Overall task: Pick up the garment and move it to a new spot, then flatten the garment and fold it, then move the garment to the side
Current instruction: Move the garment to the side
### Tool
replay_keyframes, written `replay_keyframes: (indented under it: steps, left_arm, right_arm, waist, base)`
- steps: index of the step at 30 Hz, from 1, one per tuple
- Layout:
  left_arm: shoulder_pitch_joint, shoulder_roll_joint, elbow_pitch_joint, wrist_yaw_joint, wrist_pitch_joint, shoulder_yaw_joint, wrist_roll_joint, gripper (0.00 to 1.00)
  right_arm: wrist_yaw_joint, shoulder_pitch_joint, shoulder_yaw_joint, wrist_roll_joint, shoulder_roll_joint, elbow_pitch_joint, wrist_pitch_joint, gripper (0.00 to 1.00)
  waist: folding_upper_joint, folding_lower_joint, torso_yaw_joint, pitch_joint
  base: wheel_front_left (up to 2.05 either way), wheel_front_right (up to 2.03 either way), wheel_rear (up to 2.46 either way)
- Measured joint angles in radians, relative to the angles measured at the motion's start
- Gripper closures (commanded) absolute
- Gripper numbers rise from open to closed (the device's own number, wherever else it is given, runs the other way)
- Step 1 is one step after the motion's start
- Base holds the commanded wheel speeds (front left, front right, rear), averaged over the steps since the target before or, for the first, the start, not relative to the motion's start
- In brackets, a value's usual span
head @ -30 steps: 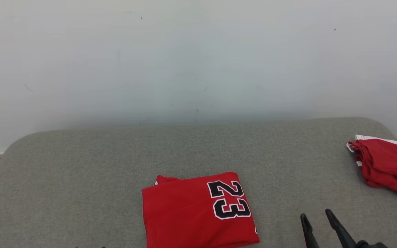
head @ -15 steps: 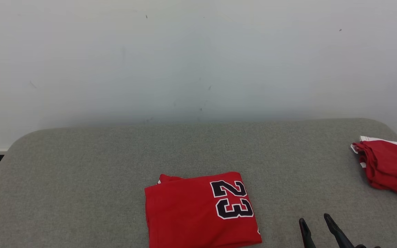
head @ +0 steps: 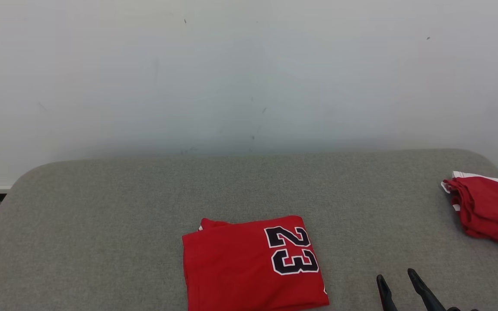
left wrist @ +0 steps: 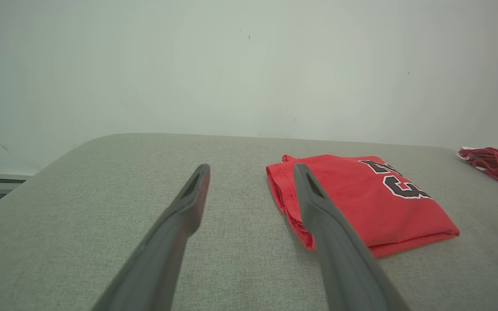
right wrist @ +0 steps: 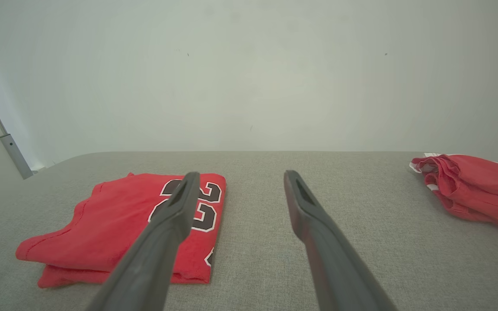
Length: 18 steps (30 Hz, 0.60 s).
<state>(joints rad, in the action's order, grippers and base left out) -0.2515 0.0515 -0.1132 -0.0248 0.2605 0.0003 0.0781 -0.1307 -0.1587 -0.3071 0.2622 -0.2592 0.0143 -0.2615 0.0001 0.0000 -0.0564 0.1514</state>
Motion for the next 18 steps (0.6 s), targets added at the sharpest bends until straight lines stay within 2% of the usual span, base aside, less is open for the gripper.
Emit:
replay_keyframes:
  steps: [18]
  left_arm:
    - [0.002,0.000,0.007,-0.002,0.000,-0.009,-0.014,0.00]
  right_arm:
    - [0.000,0.000,-0.006,0.008,-0.002,0.004,0.000,0.00]
  waist:
    - [0.0000,0.0001,-0.023,0.000]
  base:
    - [0.00,0.00,0.00]
